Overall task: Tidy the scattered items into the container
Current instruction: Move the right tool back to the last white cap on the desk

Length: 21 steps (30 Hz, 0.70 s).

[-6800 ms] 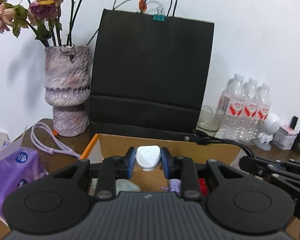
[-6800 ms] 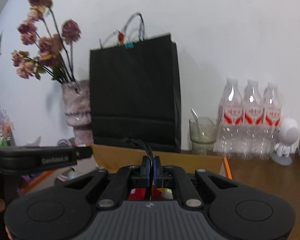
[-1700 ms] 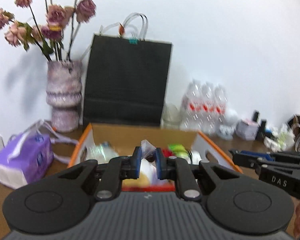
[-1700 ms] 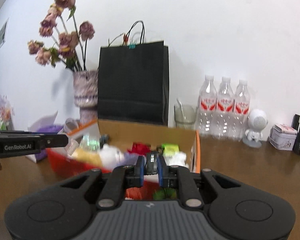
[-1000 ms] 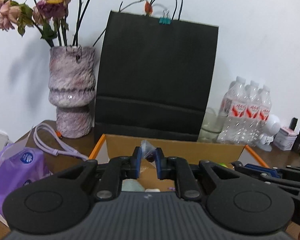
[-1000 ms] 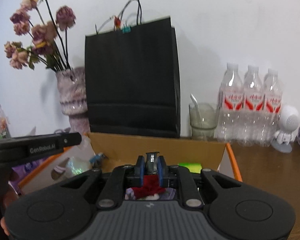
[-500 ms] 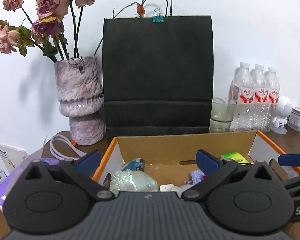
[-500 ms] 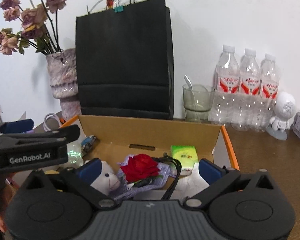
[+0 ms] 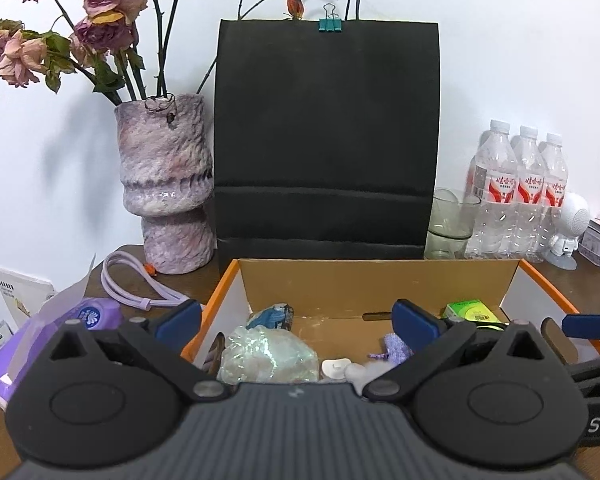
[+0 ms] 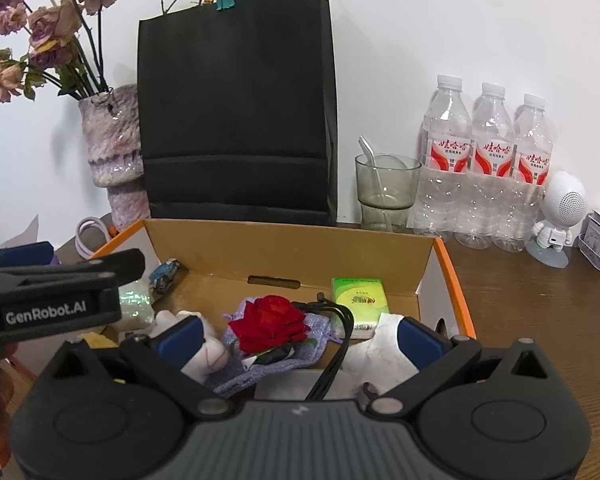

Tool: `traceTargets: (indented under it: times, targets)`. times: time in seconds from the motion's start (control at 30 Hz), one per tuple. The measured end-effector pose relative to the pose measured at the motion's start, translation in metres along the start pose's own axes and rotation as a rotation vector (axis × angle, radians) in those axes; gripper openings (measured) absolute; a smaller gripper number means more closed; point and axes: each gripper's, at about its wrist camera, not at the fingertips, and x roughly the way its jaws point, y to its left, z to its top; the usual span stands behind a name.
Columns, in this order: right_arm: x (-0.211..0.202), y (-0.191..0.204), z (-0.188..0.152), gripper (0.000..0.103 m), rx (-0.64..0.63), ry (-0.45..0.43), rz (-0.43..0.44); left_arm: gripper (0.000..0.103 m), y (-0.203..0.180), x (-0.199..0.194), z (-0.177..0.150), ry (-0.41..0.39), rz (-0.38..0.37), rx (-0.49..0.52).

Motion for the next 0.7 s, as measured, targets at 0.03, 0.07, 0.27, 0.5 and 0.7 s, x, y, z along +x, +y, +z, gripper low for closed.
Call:
traceTargets:
  times: [0.03,0.07,0.27,0.5,0.7]
  targets:
    - [-0.001,0.0,0.0,0.103,-0.001,-0.001,0.0,0.103,0.001,-0.002,0.001,-0.002,-0.002,-0.008]
    - [-0.003,0.001,0.001,0.103,-0.001,-0.005,-0.001,0.103,0.003,-0.005,0.002,-0.004,-0.007,-0.018]
    - [-0.036,0.003,0.005,0.103,0.002,-0.057,0.016,0.103,0.016,-0.037,0.009,-0.035,-0.031,-0.085]
    - [-0.085,0.01,0.0,0.103,-0.011,-0.093,0.008,0.103,0.03,-0.087,0.012,-0.061,-0.028,-0.106]
    - [-0.128,0.02,-0.015,0.103,-0.035,-0.111,0.003,0.103,0.043,-0.128,0.007,-0.065,-0.032,-0.125]
